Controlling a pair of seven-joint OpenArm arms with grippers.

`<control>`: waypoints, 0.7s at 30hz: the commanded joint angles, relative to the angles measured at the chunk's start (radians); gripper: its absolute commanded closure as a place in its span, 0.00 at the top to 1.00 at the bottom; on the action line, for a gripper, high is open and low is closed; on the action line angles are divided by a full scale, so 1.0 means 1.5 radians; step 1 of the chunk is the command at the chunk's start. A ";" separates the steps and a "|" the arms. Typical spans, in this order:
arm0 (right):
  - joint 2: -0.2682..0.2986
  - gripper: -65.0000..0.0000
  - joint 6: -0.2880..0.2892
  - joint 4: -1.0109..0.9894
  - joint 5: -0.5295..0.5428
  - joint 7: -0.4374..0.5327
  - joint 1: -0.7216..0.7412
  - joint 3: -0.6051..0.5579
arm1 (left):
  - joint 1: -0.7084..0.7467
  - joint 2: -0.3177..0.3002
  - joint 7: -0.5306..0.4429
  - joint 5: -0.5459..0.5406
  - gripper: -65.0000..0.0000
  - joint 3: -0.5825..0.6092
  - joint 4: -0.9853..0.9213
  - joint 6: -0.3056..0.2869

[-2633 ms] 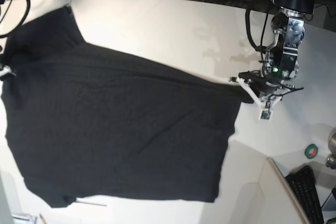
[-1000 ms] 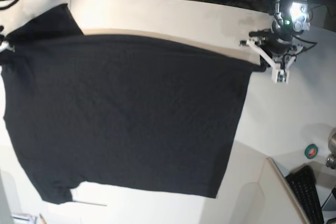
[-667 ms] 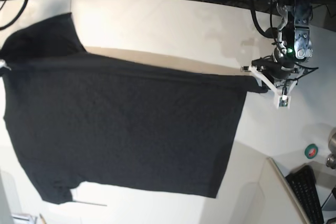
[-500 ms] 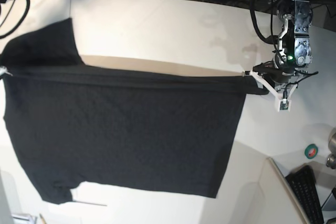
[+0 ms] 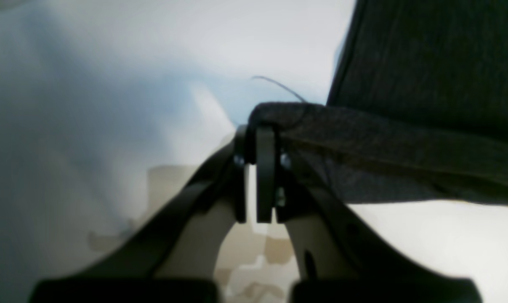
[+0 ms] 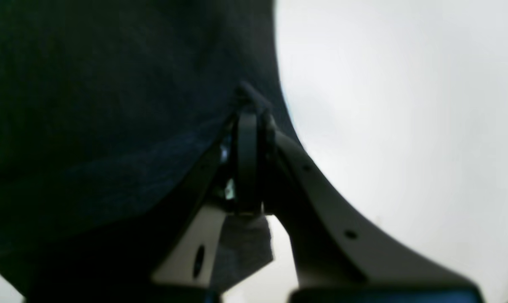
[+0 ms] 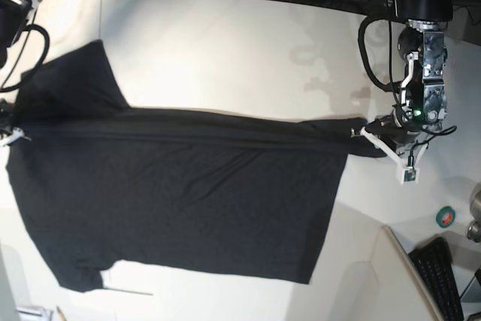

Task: Layout the t-shirt on the table in an organized manner, then fold the t-shirt properly
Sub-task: 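Drag the shirt edge with the left gripper toward the shirt's center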

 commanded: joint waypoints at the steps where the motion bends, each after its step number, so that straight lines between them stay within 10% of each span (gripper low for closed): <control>1: 0.018 0.00 -0.003 0.002 -0.003 0.018 0.021 0.002 | -0.017 -0.010 -0.010 0.007 0.00 -0.004 0.003 0.007; 21: 0.048 0.00 -0.007 -0.246 -0.005 0.209 0.124 0.001 | -0.183 -0.012 -0.014 0.007 0.00 0.160 -0.167 0.007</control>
